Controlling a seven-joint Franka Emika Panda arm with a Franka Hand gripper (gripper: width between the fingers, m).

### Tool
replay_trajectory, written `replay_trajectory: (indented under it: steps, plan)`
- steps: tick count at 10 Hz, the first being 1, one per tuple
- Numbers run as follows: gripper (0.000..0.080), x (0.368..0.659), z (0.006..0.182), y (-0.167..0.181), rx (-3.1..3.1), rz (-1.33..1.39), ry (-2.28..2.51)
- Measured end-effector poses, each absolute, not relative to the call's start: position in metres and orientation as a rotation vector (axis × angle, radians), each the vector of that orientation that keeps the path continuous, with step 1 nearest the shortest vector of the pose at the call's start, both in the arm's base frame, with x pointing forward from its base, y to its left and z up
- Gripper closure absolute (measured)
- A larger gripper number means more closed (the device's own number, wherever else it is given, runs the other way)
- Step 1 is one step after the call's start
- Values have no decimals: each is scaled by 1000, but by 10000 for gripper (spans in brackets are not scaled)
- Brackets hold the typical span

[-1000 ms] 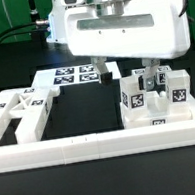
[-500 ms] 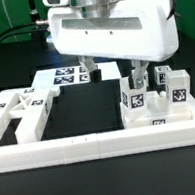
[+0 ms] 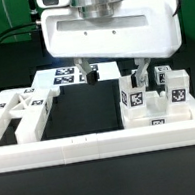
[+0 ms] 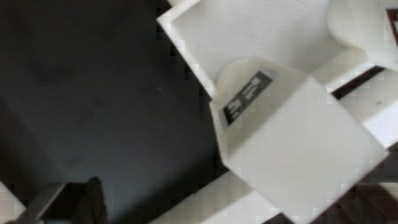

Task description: Assemble chair

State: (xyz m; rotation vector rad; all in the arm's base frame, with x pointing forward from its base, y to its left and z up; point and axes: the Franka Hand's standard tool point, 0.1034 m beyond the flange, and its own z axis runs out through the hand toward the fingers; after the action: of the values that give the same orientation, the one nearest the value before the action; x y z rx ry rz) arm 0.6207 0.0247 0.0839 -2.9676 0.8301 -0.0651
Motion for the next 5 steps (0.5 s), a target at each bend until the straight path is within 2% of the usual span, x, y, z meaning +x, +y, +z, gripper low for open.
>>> replay_trajectory:
  steps: [3, 5]
  plan:
    - [150, 631, 99, 32, -3030, -47, 542]
    - [150, 631, 99, 40, -3060, -51, 430]
